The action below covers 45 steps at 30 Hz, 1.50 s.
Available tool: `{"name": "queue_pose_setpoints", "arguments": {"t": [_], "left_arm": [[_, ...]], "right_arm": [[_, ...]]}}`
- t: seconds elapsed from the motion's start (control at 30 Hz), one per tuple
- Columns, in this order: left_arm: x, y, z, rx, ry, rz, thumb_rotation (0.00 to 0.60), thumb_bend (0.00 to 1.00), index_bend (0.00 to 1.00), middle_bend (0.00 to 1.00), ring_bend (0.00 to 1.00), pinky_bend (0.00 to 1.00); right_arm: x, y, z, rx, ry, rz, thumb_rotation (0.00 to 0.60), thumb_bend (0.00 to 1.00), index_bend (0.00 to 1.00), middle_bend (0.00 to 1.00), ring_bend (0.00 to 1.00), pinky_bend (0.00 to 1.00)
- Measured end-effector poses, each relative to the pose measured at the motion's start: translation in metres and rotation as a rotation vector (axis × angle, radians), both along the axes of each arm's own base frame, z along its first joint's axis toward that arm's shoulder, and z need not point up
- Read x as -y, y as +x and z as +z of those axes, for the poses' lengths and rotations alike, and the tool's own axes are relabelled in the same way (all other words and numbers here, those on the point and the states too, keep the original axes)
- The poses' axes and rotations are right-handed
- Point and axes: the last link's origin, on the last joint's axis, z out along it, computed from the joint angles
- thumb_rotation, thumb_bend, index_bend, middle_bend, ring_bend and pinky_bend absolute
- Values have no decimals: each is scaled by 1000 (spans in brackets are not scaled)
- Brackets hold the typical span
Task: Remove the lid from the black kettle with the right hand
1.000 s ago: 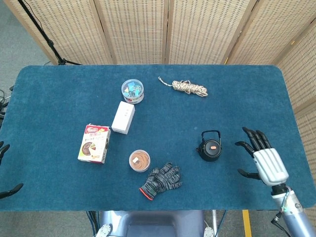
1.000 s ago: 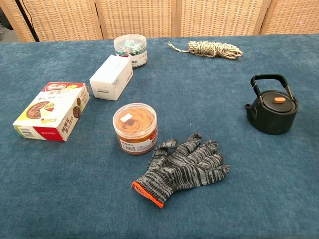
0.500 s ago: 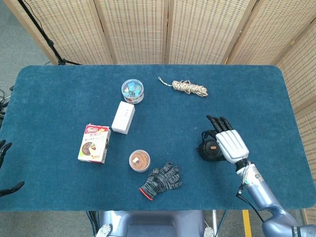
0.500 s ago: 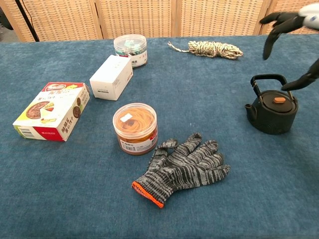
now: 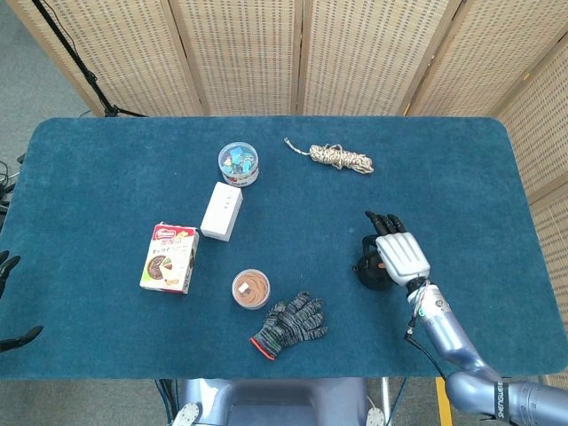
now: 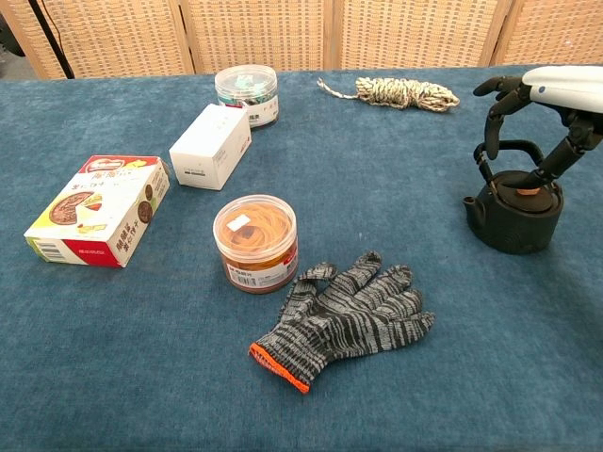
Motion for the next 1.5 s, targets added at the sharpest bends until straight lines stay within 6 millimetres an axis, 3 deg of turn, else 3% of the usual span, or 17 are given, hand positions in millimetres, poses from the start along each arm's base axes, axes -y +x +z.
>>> {"name": "queue_pose_setpoints", "arguments": {"t": [0.4,1.5], "left_arm": [[1,0,-1,0,0,-1,600,0,0,0,0,0],[0,1,-2,-3,-6,0,600,0,0,0,0,0]], "right_arm": [[4,-13,-3,-20,0,-38,600,345,483,0,0,0],[5,-37,-7,-30,16,-94,600,354,495,0,0,0]]}}
